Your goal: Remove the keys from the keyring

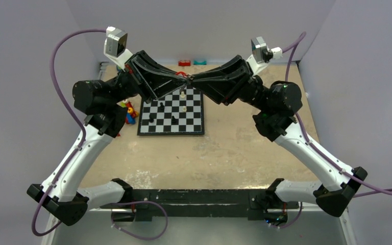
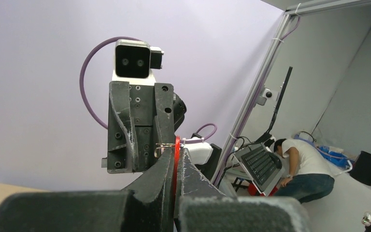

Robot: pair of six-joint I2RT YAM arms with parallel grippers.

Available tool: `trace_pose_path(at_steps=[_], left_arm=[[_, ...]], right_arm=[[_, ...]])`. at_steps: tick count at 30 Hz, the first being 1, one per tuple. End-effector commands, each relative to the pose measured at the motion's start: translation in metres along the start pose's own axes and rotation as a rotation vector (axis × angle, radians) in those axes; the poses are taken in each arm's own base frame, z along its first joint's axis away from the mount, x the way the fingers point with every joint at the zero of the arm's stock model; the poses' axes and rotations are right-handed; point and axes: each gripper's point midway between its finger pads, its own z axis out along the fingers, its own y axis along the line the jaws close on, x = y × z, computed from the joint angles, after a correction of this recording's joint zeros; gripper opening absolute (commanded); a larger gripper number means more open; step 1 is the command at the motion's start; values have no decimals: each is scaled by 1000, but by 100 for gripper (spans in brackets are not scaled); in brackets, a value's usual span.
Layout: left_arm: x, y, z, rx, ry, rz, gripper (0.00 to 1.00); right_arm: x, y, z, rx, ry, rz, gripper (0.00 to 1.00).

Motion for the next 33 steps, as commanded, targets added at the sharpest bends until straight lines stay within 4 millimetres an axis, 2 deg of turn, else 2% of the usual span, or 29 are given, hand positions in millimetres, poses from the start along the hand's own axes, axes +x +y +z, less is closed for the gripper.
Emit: trace_pose_path(at_steps=[1, 5, 10, 19, 23, 28, 29, 30, 31, 33], left_arm=[[-1, -3, -2, 23, -17, 10, 0], [2, -1, -3, 23, -15, 2, 0], [1, 1, -3, 19, -23, 2, 0], [-2, -2, -3, 18, -31, 12, 0], [-1, -1, -3, 18, -32, 7, 0], [9, 7, -7, -6, -2, -3, 0], [11, 8, -9, -15, 3, -1, 2], [14, 10, -11, -27, 8, 2, 9], [18, 13, -13, -44, 19, 3, 19], [27, 17, -18, -78, 48, 12, 47]], right_arm=[[-17, 16, 5, -47, -37, -35, 30], [-17, 16, 6, -50, -39, -34, 28], [-14, 16, 7, -53, -32, -27, 19], [-13, 15, 5, -42, -29, -31, 20], [-14, 17, 5, -49, -27, -34, 0], [-13, 16, 2, -31, -25, -41, 0], [-13, 16, 0, -23, -21, -44, 0], [-12, 16, -1, -15, -19, -49, 0], [-12, 15, -2, -3, -14, -52, 0], [-10, 11, -6, 34, 3, -68, 0]])
